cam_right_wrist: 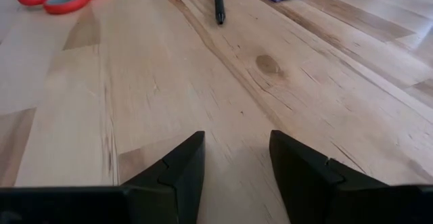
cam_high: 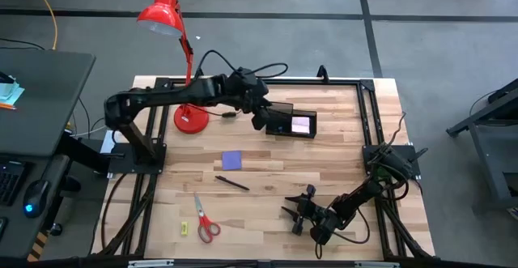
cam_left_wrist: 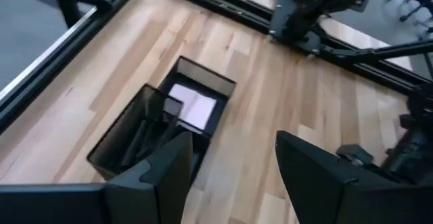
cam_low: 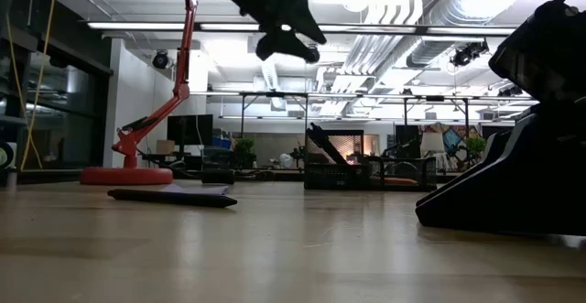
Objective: Pick and place office supplies into organizer
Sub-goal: Put the black pen into the black desk organizer
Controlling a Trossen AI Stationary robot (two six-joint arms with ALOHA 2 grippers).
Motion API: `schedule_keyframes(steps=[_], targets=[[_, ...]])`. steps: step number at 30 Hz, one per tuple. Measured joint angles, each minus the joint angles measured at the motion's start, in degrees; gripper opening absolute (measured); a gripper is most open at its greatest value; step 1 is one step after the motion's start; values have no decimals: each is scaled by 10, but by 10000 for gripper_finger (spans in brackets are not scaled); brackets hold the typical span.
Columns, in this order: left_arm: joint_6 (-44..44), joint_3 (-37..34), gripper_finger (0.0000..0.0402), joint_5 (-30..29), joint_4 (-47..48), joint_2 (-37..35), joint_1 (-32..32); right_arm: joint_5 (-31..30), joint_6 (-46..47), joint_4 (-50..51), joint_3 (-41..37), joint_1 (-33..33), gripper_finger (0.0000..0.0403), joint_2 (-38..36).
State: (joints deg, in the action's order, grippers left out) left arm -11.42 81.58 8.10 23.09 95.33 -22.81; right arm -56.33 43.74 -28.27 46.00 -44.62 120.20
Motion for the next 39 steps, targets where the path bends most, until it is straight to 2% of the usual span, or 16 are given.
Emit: schedule_keyframes(steps=[5, 11, 15, 20, 25, 28, 35, 39], targets=[[-10, 0, 184, 2, 3, -39, 2, 14, 12, -10, 0, 11, 161, 0], [9, -25, 170, -3, -33, -91, 57, 32, -8, -46, -1, 26, 161, 1], [38, -77, 161, -52, -80, -143, 106, 35, -11, -53, -1, 31, 161, 1], [32, -213, 153, -62, -195, -225, 156, 41, -16, -71, -1, 30, 162, 1], [1, -401, 150, -57, -414, -289, 202, 59, -54, -107, 0, 35, 162, 1], [2, -482, 150, -62, -507, -313, 221, 81, -88, -123, 13, 53, 162, 1], [-8, -578, 150, -62, -555, -332, 264, 119, -159, -75, 80, 104, 186, 1], [-10, -635, 150, -71, -661, -332, 294, 133, -169, -28, 118, 130, 208, 7]])
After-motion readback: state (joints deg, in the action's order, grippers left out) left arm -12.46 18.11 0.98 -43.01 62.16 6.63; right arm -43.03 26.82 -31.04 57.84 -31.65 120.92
